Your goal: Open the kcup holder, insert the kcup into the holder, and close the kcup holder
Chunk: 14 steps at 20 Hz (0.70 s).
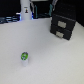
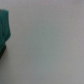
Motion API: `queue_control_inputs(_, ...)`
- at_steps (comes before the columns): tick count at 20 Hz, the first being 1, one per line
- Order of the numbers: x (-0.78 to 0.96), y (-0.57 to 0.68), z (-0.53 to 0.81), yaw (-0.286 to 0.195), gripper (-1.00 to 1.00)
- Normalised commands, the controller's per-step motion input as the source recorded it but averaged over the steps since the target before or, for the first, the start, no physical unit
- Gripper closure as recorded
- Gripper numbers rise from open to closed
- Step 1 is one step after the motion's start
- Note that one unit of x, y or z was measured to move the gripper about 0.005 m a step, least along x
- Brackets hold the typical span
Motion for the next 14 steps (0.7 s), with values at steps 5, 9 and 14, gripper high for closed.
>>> queue_control_inputs(5, -0.52, 0.54, 0.02, -0.144, -1.00)
queue_control_inputs(9, -0.47, 0.60, 0.01, -0.167, -1.00)
queue_control_inputs(14, -0.43, 0.60, 0.00, -0.178, -1.00)
